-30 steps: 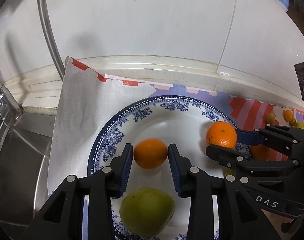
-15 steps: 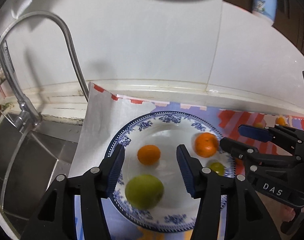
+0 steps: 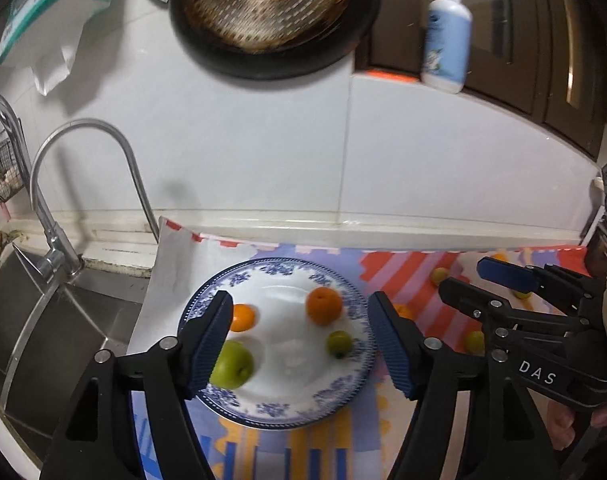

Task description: Organize fruits

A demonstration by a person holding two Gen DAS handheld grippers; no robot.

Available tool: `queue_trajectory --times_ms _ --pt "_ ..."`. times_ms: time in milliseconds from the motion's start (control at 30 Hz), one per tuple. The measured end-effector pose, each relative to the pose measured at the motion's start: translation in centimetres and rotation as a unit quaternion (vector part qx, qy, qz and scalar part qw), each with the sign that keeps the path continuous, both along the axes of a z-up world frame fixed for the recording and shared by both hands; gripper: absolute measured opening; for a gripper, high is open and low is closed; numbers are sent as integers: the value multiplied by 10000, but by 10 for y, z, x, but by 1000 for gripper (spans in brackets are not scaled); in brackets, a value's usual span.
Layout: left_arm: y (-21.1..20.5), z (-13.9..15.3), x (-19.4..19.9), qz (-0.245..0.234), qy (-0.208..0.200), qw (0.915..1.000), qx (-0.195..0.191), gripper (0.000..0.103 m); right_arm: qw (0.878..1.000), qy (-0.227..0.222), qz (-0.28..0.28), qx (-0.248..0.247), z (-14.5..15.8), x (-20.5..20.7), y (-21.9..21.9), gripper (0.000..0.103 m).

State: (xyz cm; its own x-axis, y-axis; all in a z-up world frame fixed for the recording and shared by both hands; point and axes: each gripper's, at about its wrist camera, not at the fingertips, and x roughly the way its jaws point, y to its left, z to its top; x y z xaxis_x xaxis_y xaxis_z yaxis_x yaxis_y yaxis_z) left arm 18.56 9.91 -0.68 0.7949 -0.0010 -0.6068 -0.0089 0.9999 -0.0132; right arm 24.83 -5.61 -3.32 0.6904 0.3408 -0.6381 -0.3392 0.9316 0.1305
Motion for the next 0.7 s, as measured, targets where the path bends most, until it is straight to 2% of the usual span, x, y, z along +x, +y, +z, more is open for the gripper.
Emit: queue_trajectory --times_ms 100,433,700 --pt "-10 5 -9 -20 -96 9999 55 74 9998 -102 -133 -72 7 -11 -14 58" --pt "-44 12 -37 -262 -180 9995 -20 76 9980 -193 -600 -78 16 -46 -57 60" --pt "-67 10 -54 -421 -343 9984 136 76 9961 -198 -863 -57 14 -70 -84 60"
